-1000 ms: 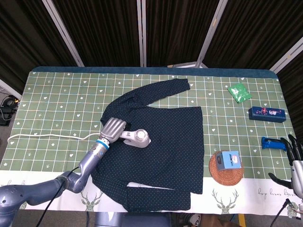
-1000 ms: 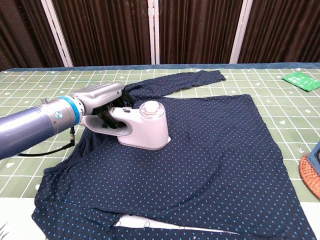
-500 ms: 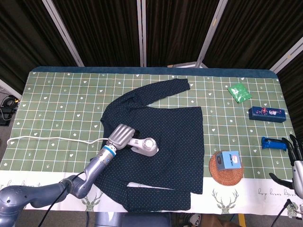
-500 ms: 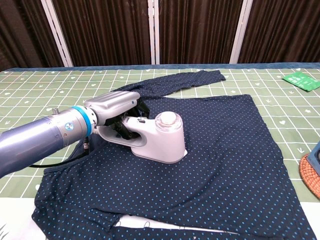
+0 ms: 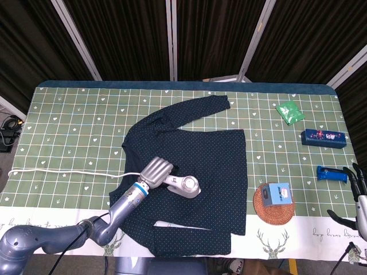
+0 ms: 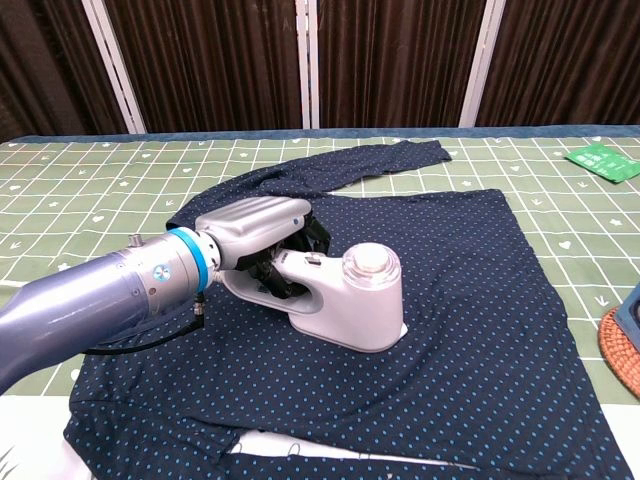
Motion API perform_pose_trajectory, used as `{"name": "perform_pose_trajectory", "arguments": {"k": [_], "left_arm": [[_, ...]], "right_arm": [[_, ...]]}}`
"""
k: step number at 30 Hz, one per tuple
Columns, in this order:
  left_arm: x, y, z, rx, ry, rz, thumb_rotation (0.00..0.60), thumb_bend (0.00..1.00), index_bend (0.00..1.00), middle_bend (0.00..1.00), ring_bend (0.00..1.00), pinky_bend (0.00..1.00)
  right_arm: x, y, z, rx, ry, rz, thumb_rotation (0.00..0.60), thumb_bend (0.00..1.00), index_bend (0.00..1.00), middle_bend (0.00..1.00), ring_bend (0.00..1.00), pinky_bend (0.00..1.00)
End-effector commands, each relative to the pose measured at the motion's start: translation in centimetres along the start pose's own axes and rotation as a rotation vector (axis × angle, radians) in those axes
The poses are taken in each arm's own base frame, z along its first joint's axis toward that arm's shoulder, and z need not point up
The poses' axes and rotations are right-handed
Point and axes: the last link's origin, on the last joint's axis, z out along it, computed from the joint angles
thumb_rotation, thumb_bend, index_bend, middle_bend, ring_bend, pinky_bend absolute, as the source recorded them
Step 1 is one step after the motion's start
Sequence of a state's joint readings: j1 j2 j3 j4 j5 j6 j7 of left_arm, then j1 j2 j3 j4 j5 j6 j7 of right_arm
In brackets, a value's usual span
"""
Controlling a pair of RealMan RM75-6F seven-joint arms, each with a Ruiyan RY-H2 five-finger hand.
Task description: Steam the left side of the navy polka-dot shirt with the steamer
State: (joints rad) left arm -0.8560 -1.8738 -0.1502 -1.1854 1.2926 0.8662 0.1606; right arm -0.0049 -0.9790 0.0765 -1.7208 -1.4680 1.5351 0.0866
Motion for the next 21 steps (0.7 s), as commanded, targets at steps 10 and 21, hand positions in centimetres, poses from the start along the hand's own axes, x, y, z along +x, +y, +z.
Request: {"name": "perform_pose_trajectory", "arguments": {"k": [10,21], "left_arm": [[0.2,-0.9,-0.2,0.014,0.012,0.026,0.6,0.61,0.89,0.81,0.76,1.0],[1.4,-4.5,-1.2,0.091,0.032,0.041,0.6,0.61,0.89,0.81,0.76,1.0]], "right_arm": [[0.1,0.0,-0.1,0.0,0.004,0.002,0.6,0.0,0.0,0.0,0.0,0.0],[0.1,-0.1,-0.1,0.004,0.005,0.0,0.6,0.0,0.0,0.0,0.0,0.0]]}}
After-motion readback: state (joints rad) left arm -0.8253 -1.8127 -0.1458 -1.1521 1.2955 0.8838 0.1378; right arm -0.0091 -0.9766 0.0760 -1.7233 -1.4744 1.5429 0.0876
